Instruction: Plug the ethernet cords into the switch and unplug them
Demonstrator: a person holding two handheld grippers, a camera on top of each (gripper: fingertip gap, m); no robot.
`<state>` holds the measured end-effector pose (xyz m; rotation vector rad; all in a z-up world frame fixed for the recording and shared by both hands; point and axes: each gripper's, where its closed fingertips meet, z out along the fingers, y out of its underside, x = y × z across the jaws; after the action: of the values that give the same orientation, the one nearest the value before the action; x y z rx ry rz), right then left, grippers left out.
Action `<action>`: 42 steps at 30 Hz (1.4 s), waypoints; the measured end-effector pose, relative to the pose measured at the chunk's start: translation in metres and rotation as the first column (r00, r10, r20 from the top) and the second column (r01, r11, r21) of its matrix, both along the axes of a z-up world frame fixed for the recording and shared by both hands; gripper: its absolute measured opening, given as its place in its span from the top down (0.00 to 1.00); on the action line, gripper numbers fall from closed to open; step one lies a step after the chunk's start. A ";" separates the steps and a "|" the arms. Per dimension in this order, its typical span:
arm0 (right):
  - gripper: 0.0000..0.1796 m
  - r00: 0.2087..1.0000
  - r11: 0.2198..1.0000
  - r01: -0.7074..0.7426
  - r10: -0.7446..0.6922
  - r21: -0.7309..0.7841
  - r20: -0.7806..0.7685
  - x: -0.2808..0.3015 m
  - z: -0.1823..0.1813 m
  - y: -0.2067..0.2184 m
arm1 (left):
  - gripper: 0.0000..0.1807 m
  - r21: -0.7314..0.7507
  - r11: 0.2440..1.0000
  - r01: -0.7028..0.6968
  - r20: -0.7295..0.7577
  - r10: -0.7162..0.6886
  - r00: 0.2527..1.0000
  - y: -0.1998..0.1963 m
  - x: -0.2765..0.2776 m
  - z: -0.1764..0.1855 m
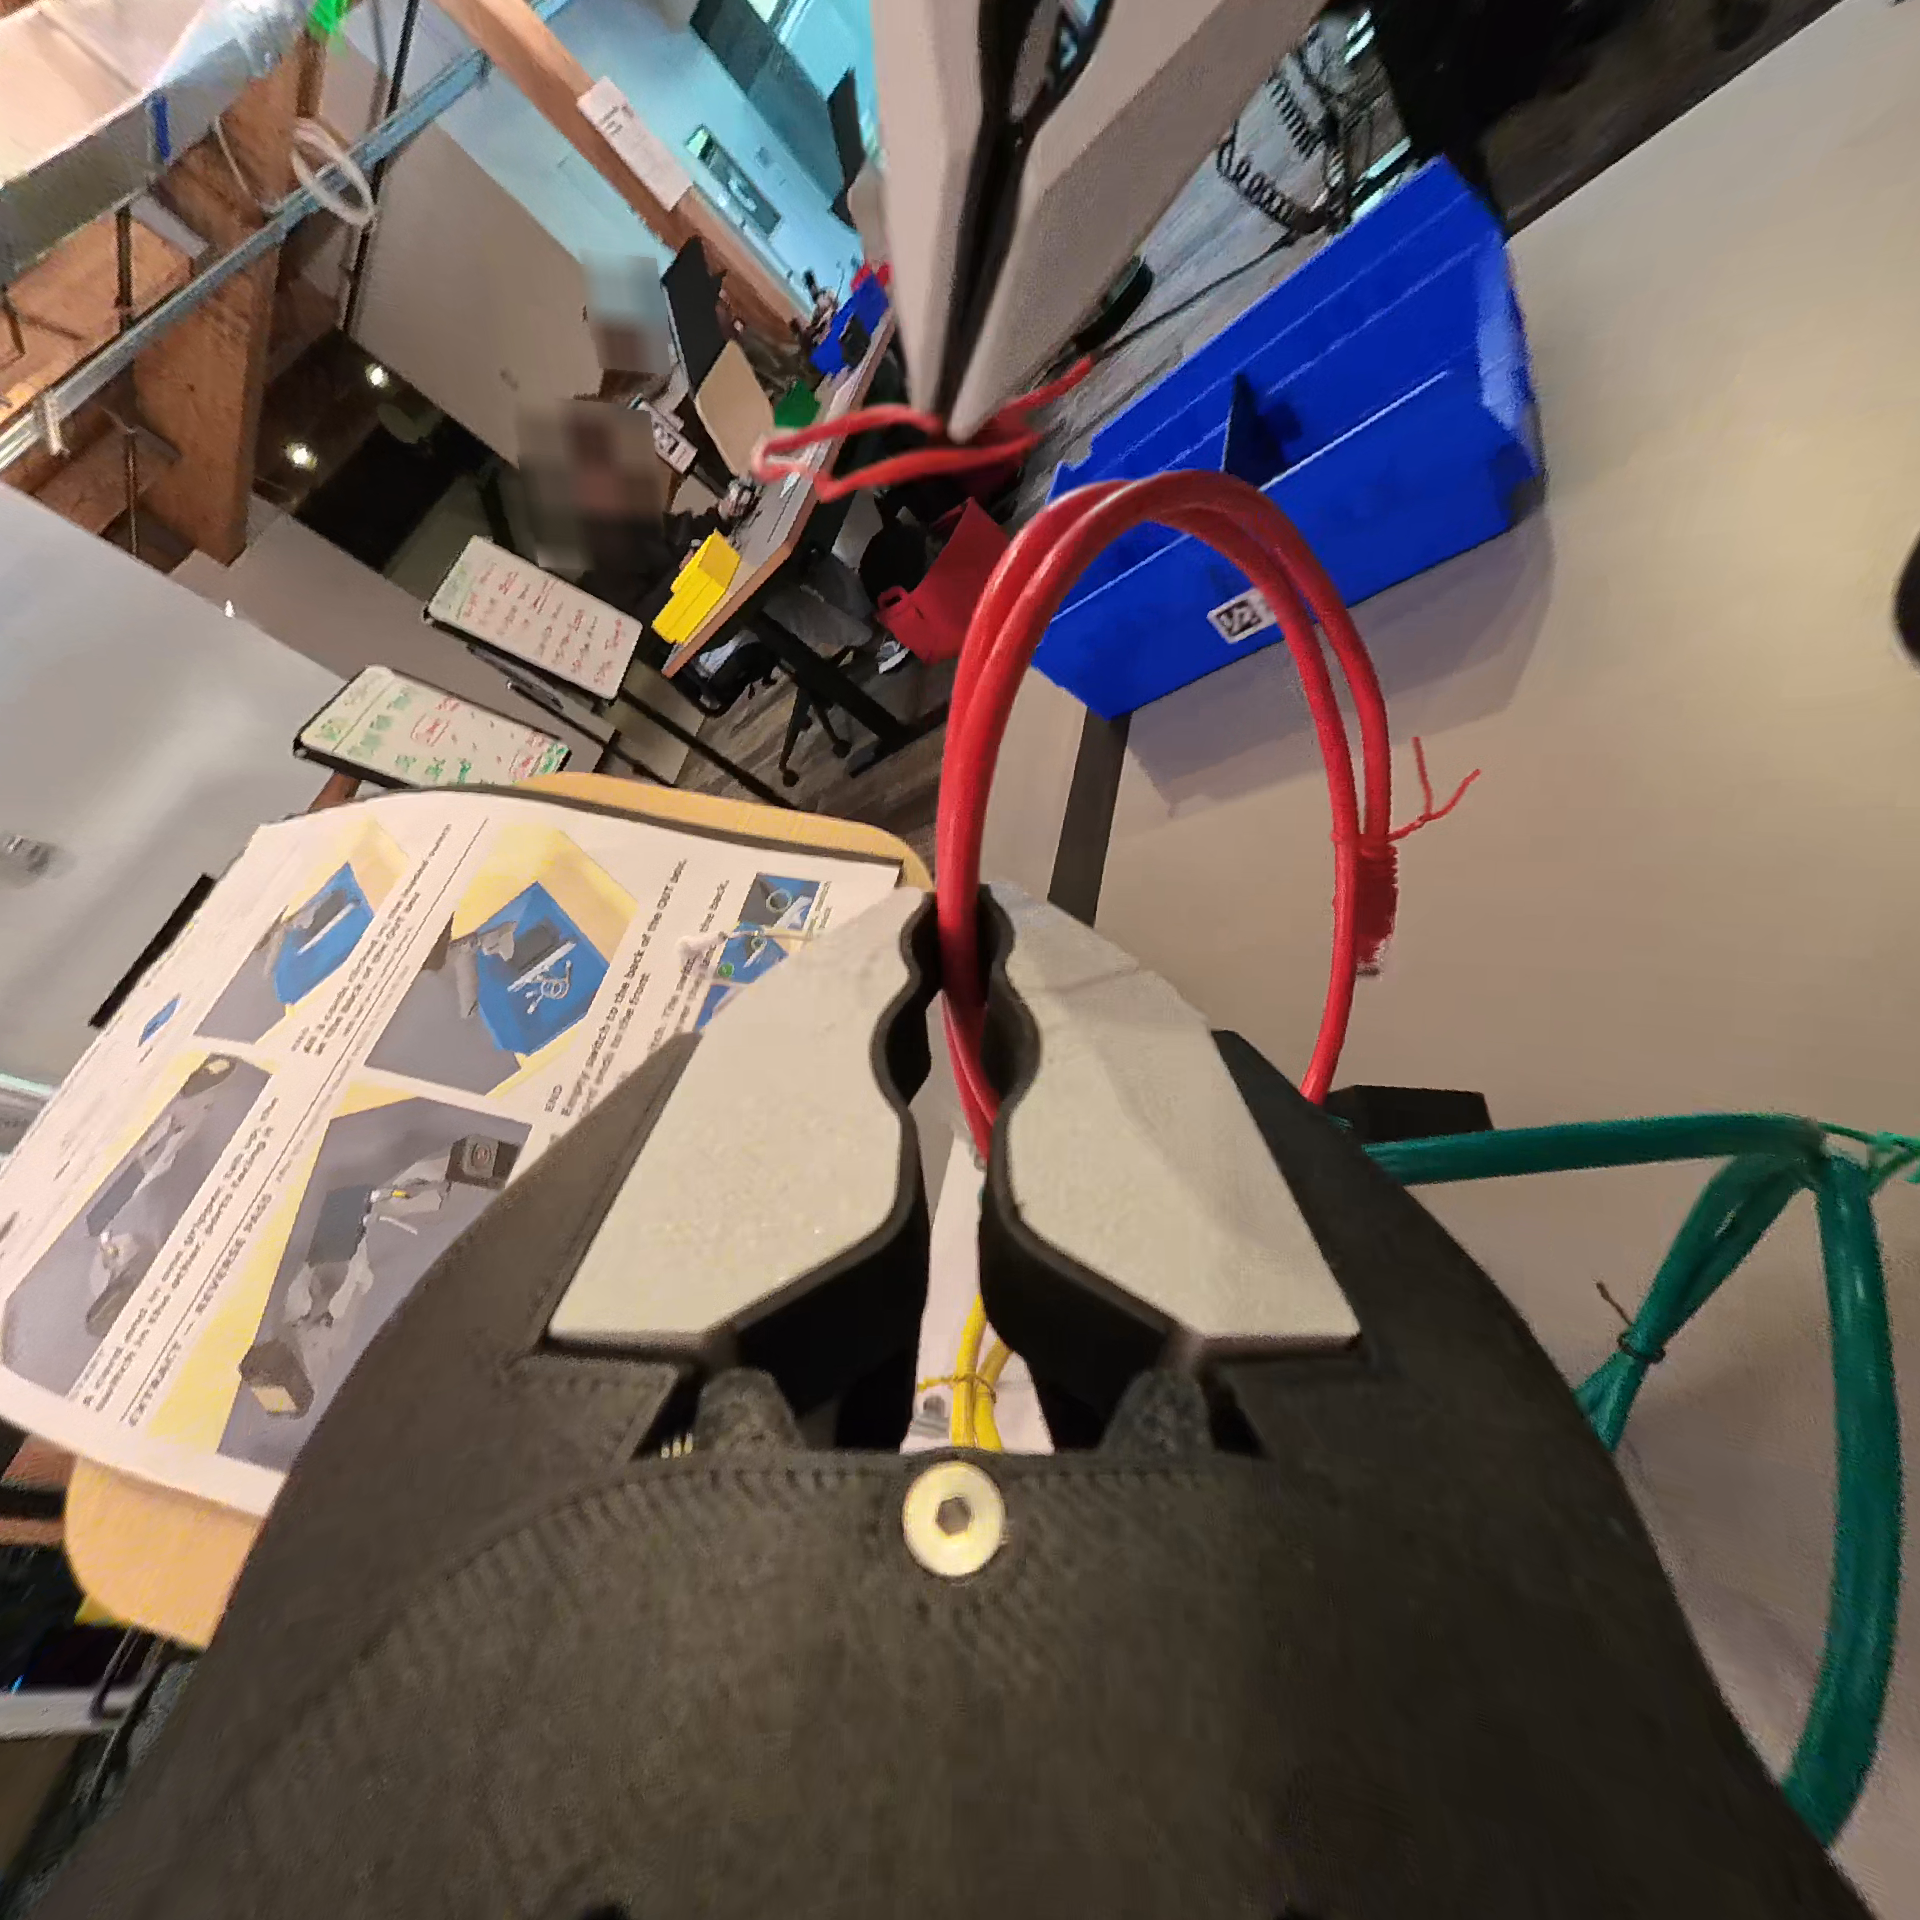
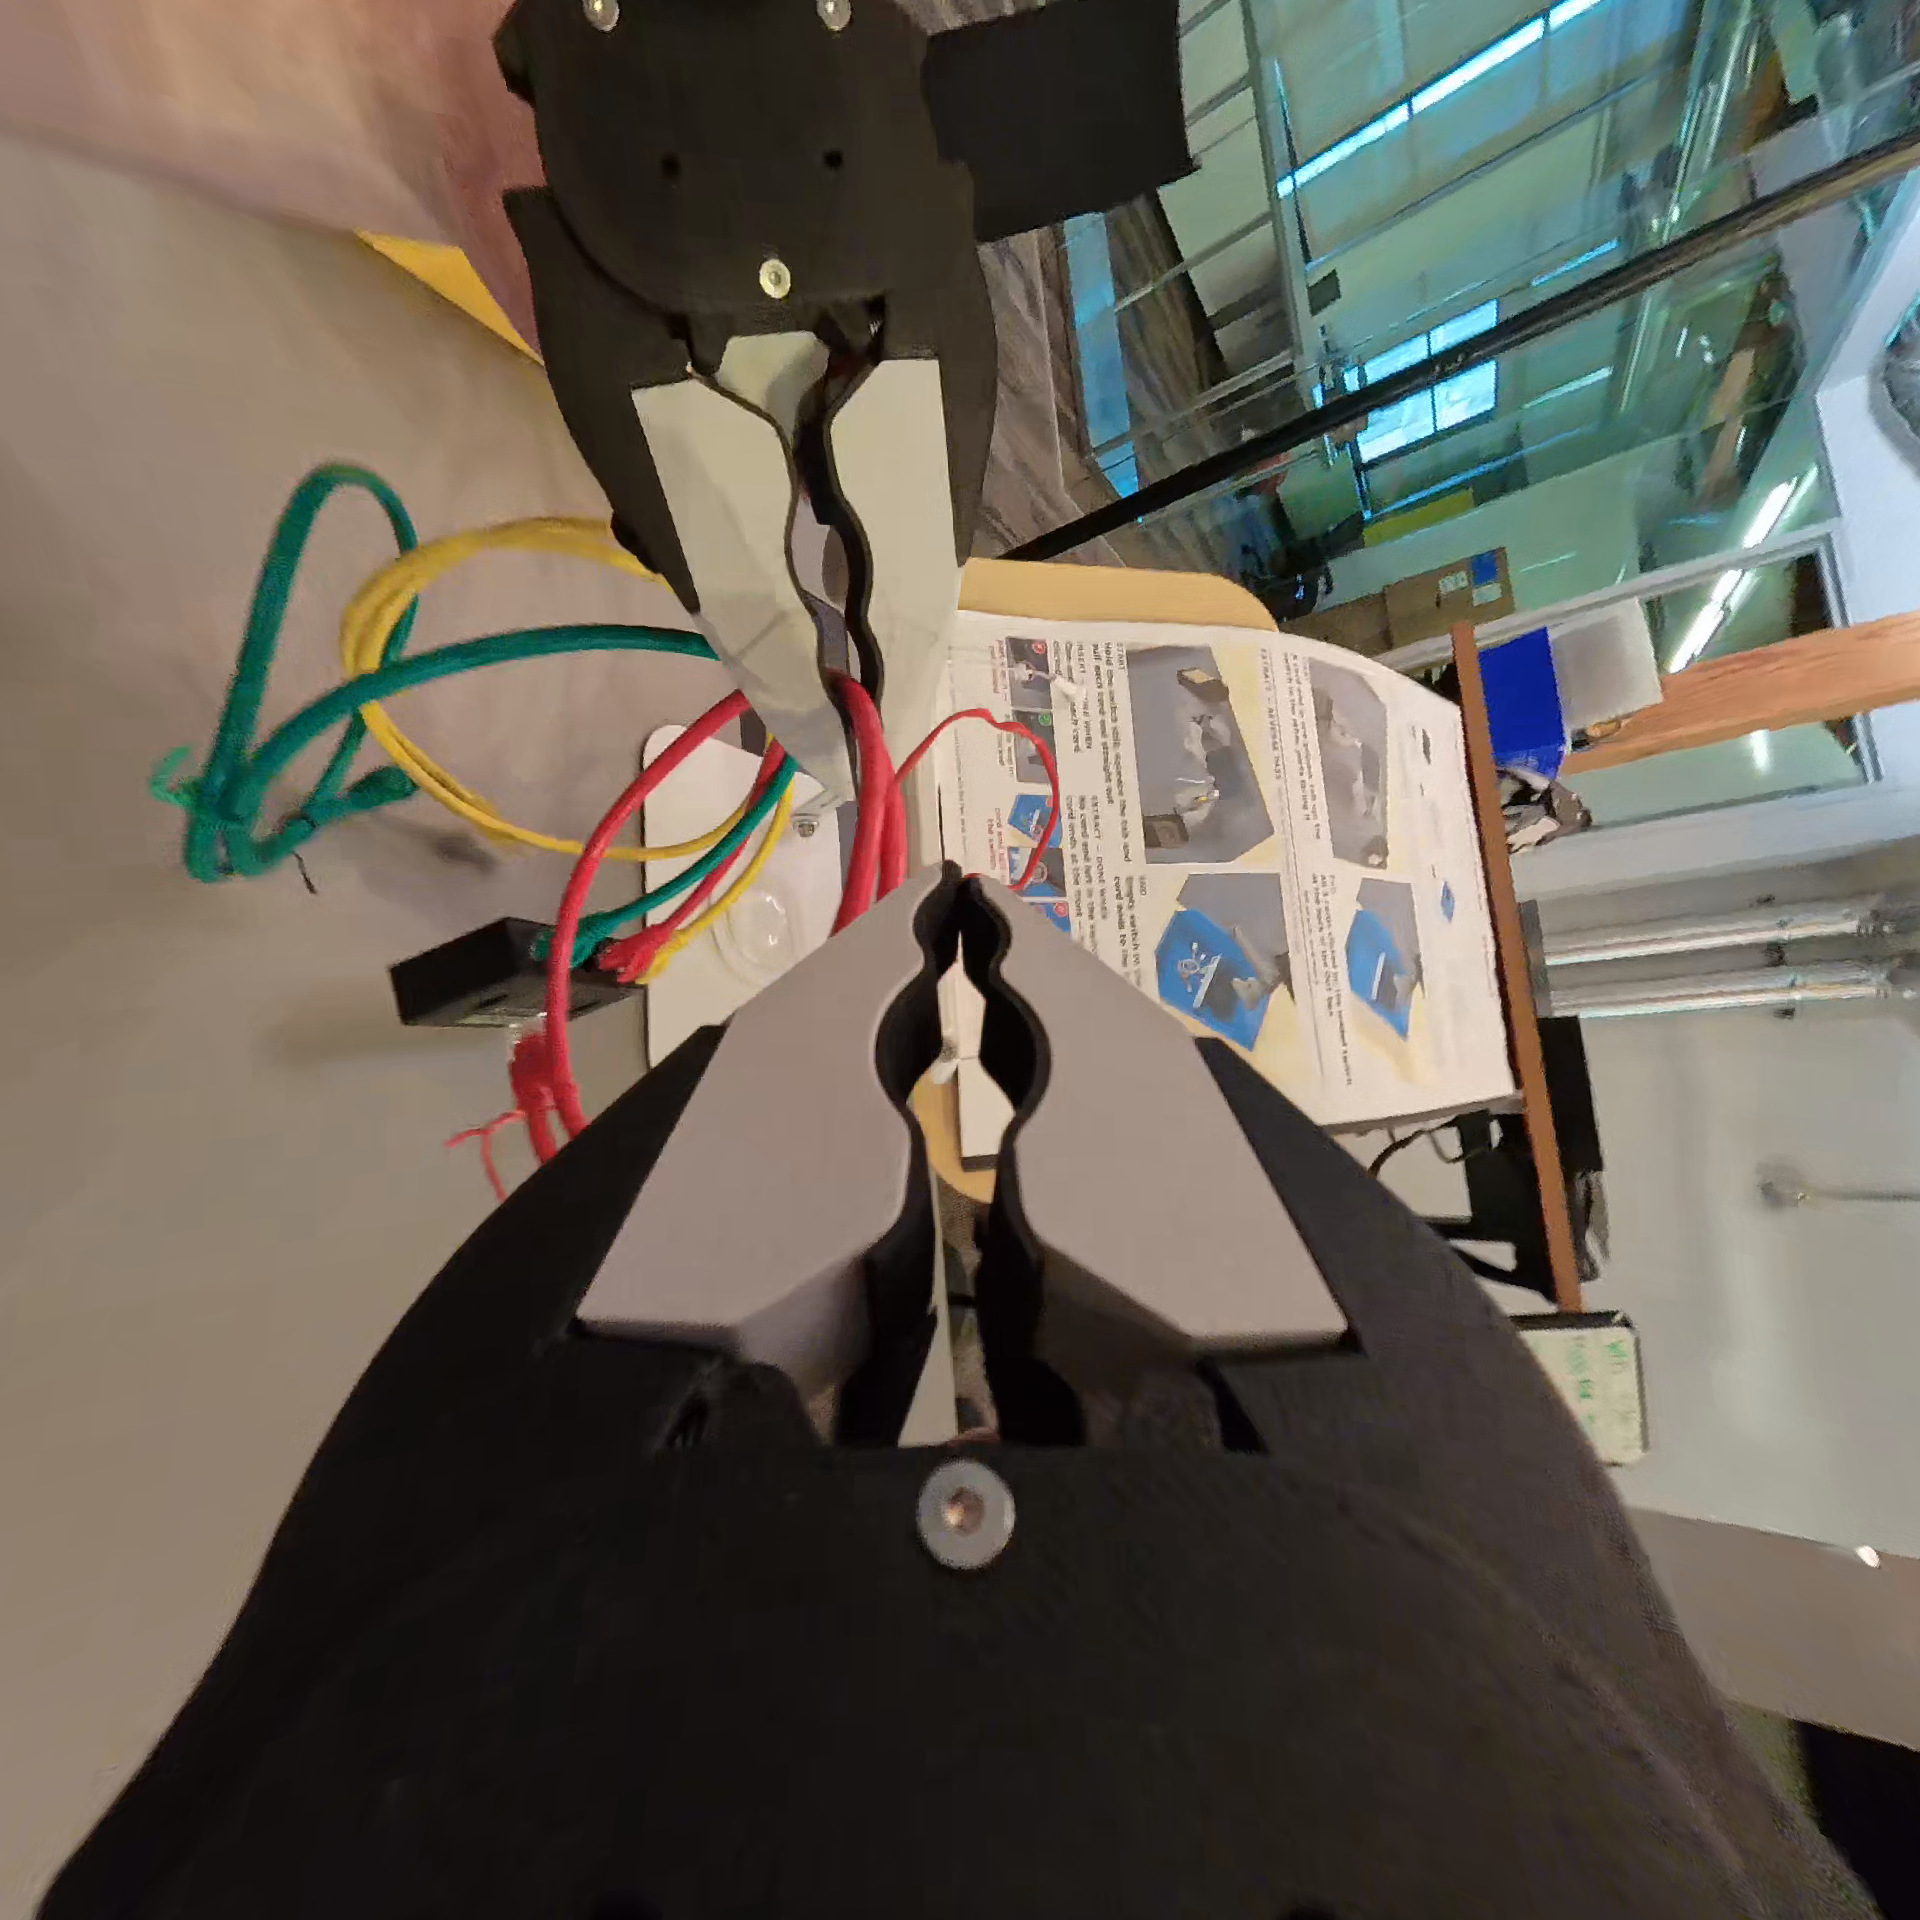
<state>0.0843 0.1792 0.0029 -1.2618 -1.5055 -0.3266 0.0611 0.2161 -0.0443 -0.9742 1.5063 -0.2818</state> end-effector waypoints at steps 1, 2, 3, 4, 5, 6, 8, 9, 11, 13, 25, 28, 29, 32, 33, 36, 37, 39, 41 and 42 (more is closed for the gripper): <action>1.00 1.000 1.000 -0.015 0.015 0.014 0.019 -0.002 0.002 0.000 | 0.97 0.003 1.000 0.018 0.005 -0.018 1.000 -0.004 -0.001 0.002; 1.00 0.999 0.999 -0.024 0.023 0.024 0.042 -0.004 0.003 0.001 | 0.98 0.006 0.999 0.039 0.007 -0.039 0.999 -0.008 -0.002 0.004; 1.00 0.997 0.999 -0.037 0.035 0.030 0.066 -0.005 0.004 0.001 | 0.98 0.006 0.998 0.061 0.011 -0.061 0.998 -0.012 -0.003 0.006; 1.00 0.995 0.998 -0.060 0.057 0.037 0.081 -0.008 0.004 -0.001 | 0.97 0.005 0.997 0.073 0.019 -0.073 0.997 -0.015 -0.004 0.008; 1.00 0.993 0.996 -0.077 0.074 0.036 0.094 -0.010 0.004 -0.002 | 0.97 0.005 0.996 0.085 0.027 -0.086 0.996 -0.018 -0.005 0.011; 1.00 0.990 0.995 -0.093 0.088 0.037 0.114 -0.012 0.004 -0.003 | 0.98 0.005 0.995 0.103 0.038 -0.103 0.994 -0.021 -0.006 0.014; 1.00 0.982 0.989 -0.140 0.133 0.046 0.137 -0.017 0.004 -0.008 | 0.97 0.008 0.992 0.126 0.054 -0.127 0.990 -0.026 -0.009 0.019; 1.00 0.978 0.986 -0.156 0.147 0.052 0.145 -0.019 0.005 -0.010 | 0.97 0.012 0.990 0.140 0.055 -0.141 0.989 -0.029 -0.010 0.020; 1.00 0.971 0.981 -0.184 0.171 0.063 0.167 -0.021 0.007 -0.015 | 0.97 0.021 0.987 0.158 0.060 -0.159 0.986 -0.034 -0.012 0.024; 1.00 0.960 0.974 -0.219 0.204 0.063 0.193 -0.023 0.007 -0.020 | 0.97 0.023 0.982 0.189 0.059 -0.190 0.980 -0.041 -0.013 0.025; 1.00 0.889 0.950 -0.311 0.279 0.031 0.364 -0.040 0.004 -0.041 | 0.97 0.087 0.976 0.199 -0.009 -0.199 0.980 -0.058 -0.011 0.025; 1.00 0.860 0.946 -0.323 0.281 0.028 0.425 -0.038 0.003 -0.042 | 0.98 0.109 0.975 0.192 -0.018 -0.191 0.981 -0.060 -0.011 0.026; 1.00 0.851 0.945 -0.327 0.282 0.025 0.443 -0.037 0.003 -0.043 | 0.98 0.116 0.975 0.191 -0.021 -0.189 0.982 -0.060 -0.011 0.026; 1.00 0.820 0.945 -0.327 0.279 0.009 0.499 -0.032 0.002 -0.044 | 0.98 0.136 0.973 0.187 -0.016 -0.186 0.982 -0.063 -0.012 0.030; 1.00 0.811 0.943 -0.333 0.285 0.002 0.512 -0.031 0.002 -0.045 | 0.97 0.144 0.972 0.185 -0.008 -0.186 0.982 -0.063 -0.013 0.032; 1.00 0.789 0.943 -0.333 0.293 -0.024 0.540 -0.029 -0.001 -0.046 | 0.98 0.160 0.970 0.180 -0.002 -0.182 0.983 -0.065 -0.014 0.035; 1.00 0.788 0.943 -0.331 0.295 -0.030 0.540 -0.029 -0.001 -0.046 | 0.97 0.166 0.971 0.174 -0.002 -0.176 0.984 -0.065 -0.014 0.036; 1.00 0.796 0.942 -0.333 0.308 -0.047 0.522 -0.029 -0.001 -0.046 | 0.97 0.167 0.971 0.172 0.000 -0.174 0.985 -0.065 -0.014 0.036; 1.00 0.810 0.938 -0.343 0.324 -0.053 0.489 -0.029 0.000 -0.047 | 0.97 0.170 0.972 0.164 0.009 -0.168 0.986 -0.064 -0.015 0.038; 1.00 0.815 0.937 -0.346 0.327 -0.050 0.478 -0.029 0.000 -0.046 | 0.97 0.170 0.972 0.160 0.012 -0.164 0.986 -0.063 -0.015 0.038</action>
<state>0.0553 0.1329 0.0029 -0.8866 -2.1033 -0.4534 0.0459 0.1534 -0.0062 -0.7120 1.5620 -0.2772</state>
